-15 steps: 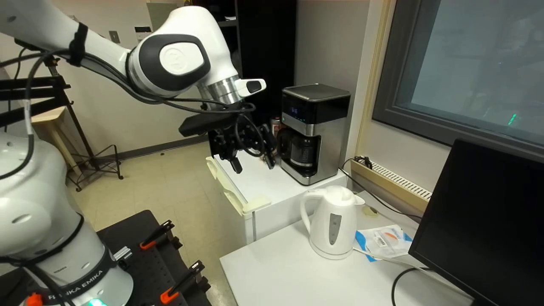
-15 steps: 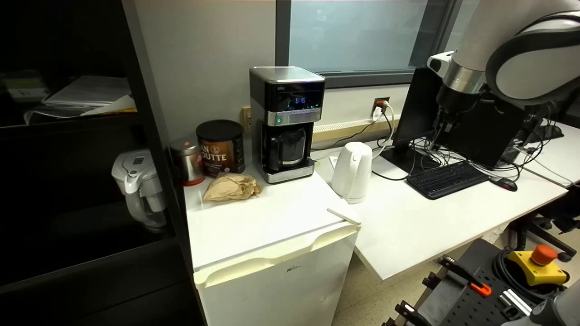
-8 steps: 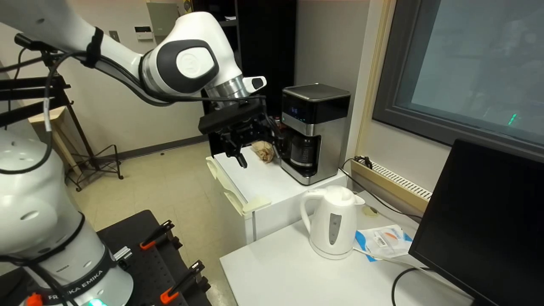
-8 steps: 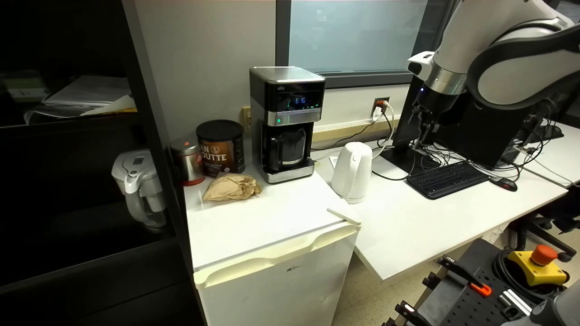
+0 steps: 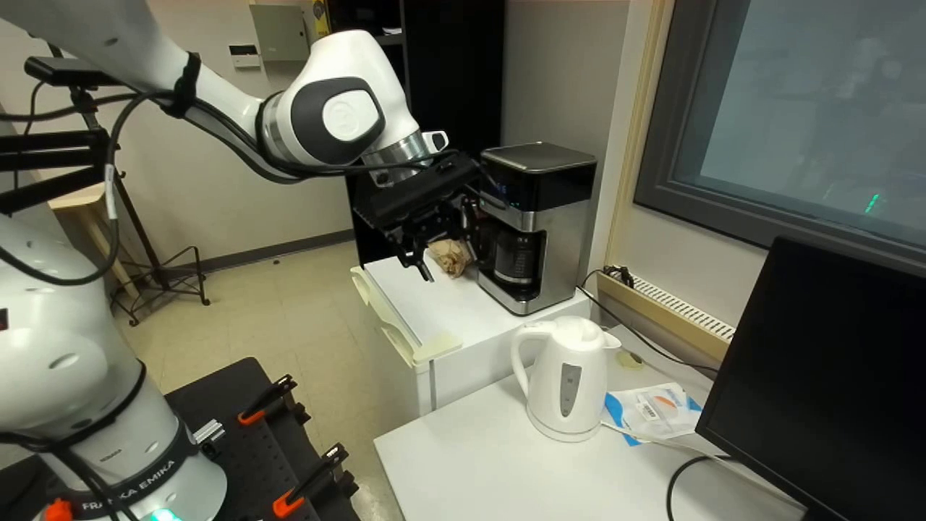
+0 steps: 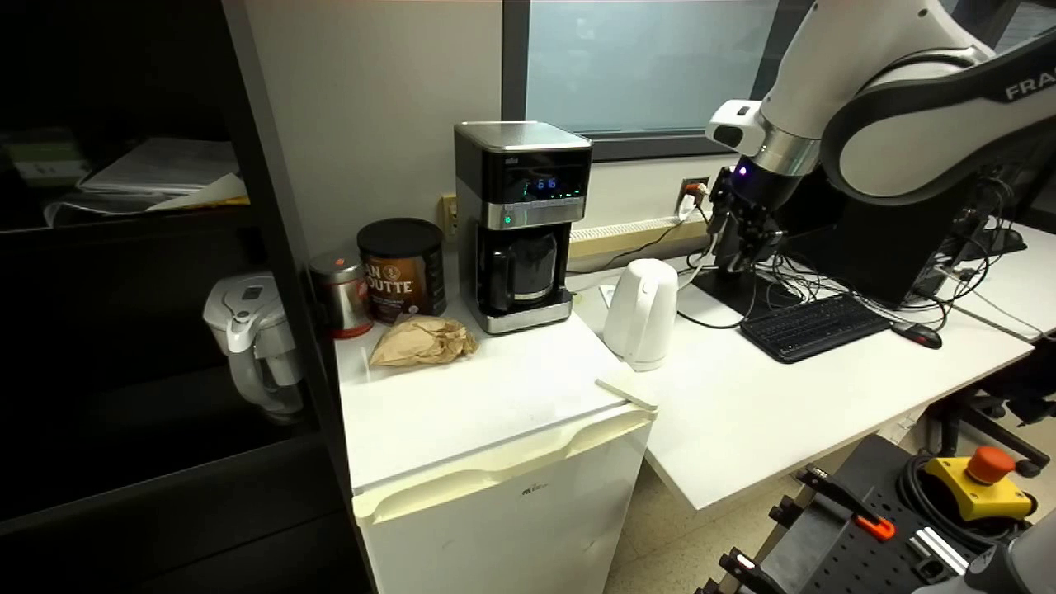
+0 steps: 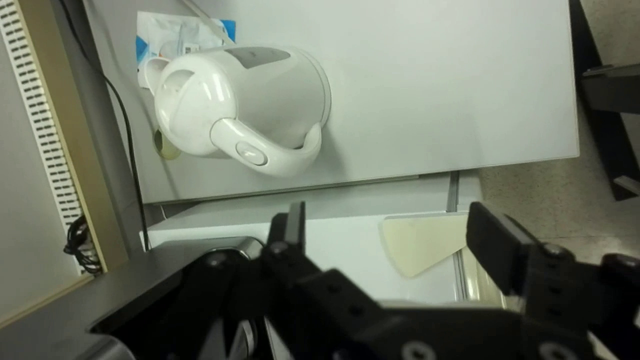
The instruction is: Press a button on the coffeemaker
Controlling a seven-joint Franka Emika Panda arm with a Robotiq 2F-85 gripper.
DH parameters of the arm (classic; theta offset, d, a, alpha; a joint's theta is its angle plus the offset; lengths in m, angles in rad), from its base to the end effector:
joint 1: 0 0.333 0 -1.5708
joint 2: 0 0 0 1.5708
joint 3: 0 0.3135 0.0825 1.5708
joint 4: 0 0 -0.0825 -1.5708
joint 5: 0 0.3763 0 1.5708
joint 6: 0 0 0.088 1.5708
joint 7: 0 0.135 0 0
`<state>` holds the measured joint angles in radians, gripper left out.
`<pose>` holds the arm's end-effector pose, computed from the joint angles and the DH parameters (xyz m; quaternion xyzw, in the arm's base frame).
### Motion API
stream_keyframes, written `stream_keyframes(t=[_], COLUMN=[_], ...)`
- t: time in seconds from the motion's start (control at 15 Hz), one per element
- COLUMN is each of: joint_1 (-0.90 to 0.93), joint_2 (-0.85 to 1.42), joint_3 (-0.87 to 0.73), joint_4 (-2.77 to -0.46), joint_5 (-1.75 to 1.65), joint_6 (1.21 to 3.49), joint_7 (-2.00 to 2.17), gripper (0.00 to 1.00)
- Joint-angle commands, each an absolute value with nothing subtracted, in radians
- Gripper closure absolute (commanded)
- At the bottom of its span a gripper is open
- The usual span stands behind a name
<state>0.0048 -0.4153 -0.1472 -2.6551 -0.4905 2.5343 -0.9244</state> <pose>0.4151 -0.0593 0.3794 0.8224 0.5326 0.0567 0.1921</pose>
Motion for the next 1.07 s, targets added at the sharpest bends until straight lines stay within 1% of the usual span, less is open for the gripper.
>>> stream_keyframes(t=[0.0,0.07,0.2,0.4,0.6,0.67,0.8,1.0], joint_1=[0.029,0.03,0.032,0.023,0.02,0.022,0.017,0.012], joint_2=[-0.354,-0.341,-0.313,-0.259,-0.205,-0.181,-0.144,-0.093], joint_3=[-0.157,-0.154,-0.148,-0.131,-0.118,-0.114,-0.104,-0.09], joint_4=[-2.61,-2.601,-2.584,-2.55,-2.517,-2.501,-2.475,-2.438], joint_5=[-0.461,-0.46,-0.458,-0.477,-0.478,-0.473,-0.478,-0.483], joint_6=[2.583,2.596,2.626,2.693,2.758,2.779,2.819,2.864], joint_7=[-1.071,-1.097,-1.144,-1.183,-1.219,-1.23,-1.243,-1.258], gripper=[0.5,0.58,0.72,0.95,1.0,1.0,0.97,0.97])
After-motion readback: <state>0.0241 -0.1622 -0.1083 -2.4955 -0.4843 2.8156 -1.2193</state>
